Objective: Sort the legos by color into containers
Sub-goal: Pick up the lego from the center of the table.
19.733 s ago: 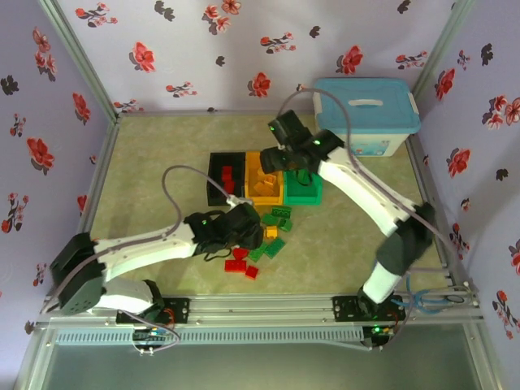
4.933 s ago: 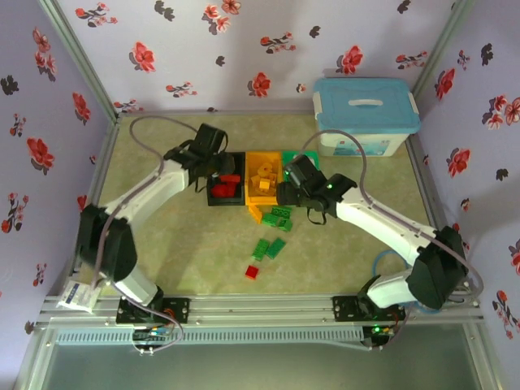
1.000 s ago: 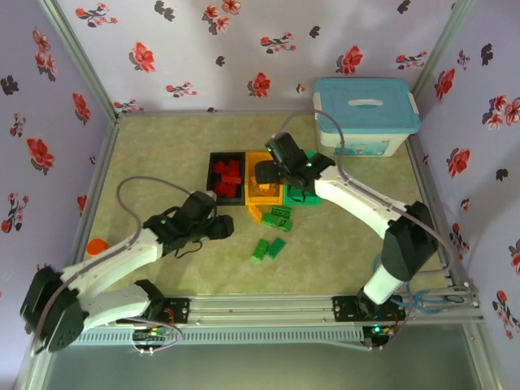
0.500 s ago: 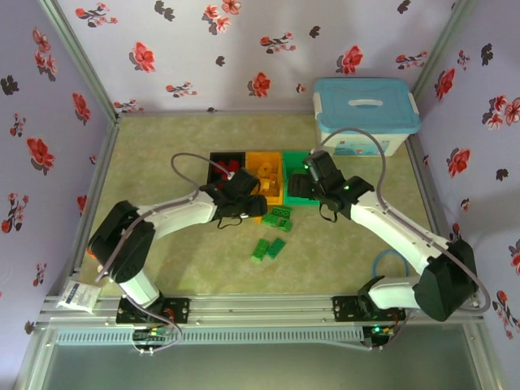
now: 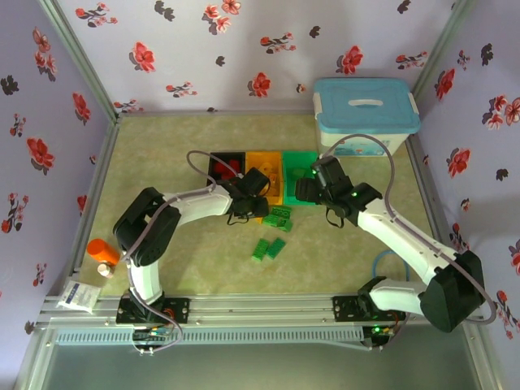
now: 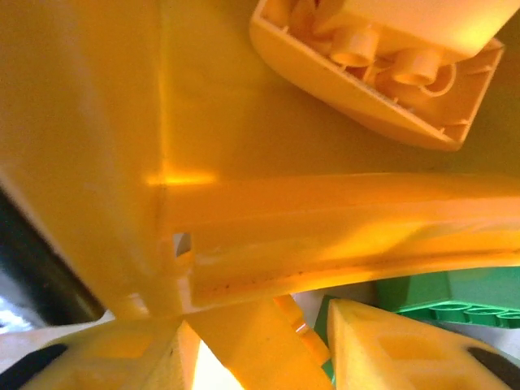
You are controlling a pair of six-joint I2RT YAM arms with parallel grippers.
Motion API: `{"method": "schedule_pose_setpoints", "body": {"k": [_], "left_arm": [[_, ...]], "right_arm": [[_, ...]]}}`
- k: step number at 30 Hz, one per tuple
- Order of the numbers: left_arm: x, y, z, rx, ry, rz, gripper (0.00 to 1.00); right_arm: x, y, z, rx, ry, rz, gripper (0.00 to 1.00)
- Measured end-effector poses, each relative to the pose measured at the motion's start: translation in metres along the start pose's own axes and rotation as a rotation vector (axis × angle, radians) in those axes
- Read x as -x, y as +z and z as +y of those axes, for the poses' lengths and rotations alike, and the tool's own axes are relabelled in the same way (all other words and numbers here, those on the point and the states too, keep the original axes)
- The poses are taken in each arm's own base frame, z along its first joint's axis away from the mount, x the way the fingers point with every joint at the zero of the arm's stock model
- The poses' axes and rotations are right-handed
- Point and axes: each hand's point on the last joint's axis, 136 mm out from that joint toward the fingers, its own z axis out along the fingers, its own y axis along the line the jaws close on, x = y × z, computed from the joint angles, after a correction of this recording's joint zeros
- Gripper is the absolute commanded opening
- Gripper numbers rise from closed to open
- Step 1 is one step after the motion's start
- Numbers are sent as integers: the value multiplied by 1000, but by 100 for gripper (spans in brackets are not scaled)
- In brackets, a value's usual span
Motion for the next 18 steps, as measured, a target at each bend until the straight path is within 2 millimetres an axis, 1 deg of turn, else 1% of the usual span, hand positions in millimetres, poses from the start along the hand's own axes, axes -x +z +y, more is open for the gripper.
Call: {"method": "schedule_pose_setpoints", "body": {"k": [3,5,6,8,10,12,14,16,18], "left_arm": [[-3,2,7,24,-5,-2,32],[-9,2,15,43,-6,-1,28],[-10,0,17,44,-6,-6,26],[-16,-5,23,58,-5,-8,19],[-26,-11,28,78,3,-3,16],[-35,-22,28,101,35,-4,15],[-40,-41,19,88,77,-25,15],[-39,-62,9,55,109,-48,15],[-28,-84,0,20,122,-88,15]], "right_arm": [[-3,0,-2,-1,0,2,81],[-4,0,-2,-3,0,5,81],[-5,1,-3,-3,0,6,81],[-5,1,-3,-3,4,6,80],[-6,1,-3,-3,9,7,80],[-6,1,-3,-4,13,7,79],[-6,1,-3,-4,15,7,79],[-7,2,-3,-5,15,9,79],[-7,2,-4,-6,21,11,78]]}}
